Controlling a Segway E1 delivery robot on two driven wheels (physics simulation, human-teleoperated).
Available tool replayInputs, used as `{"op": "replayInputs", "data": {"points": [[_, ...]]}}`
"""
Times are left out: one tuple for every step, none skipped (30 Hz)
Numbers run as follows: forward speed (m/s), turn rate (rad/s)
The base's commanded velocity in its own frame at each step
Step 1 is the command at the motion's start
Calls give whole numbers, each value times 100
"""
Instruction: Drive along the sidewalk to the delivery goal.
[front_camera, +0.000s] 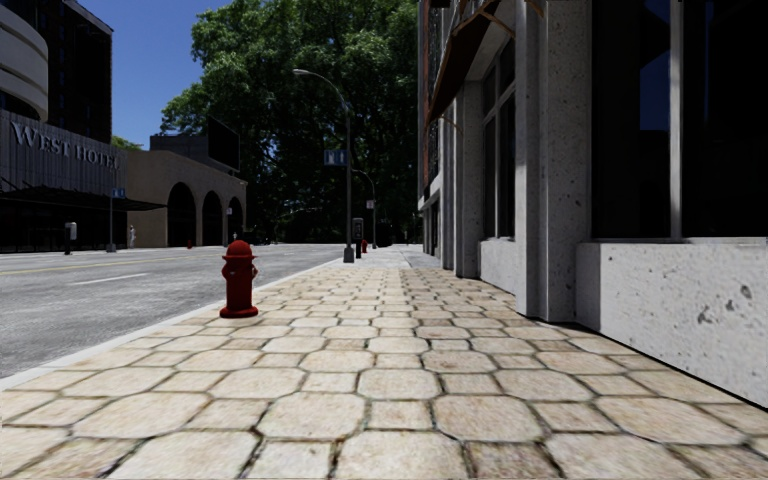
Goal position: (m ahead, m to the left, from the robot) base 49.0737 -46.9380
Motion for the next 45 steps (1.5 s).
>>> {"op": "replayInputs", "data": {"points": [[200, -30], [200, -31], [200, -25], [200, -8], [200, -8], [200, 0], [200, 0], [200, 0], [200, 0], [200, 0], [200, 0], [200, 0], [200, 0], [200, 0], [200, 0], [200, 0], [200, 0], [200, 0], [200, 0], [200, 0], [200, 0], [200, 0], [200, 0], [200, 0], [200, 0], [200, 0], [200, 0], [200, 0], [200, 0], [200, 0], [200, 0], [200, 0], [200, 0], [200, 0], [200, 0], [200, 0], [200, 0], [200, 0], [200, 0], [200, 0], [200, 0], [200, 0], [200, 0], [200, 0], [200, 0]]}}
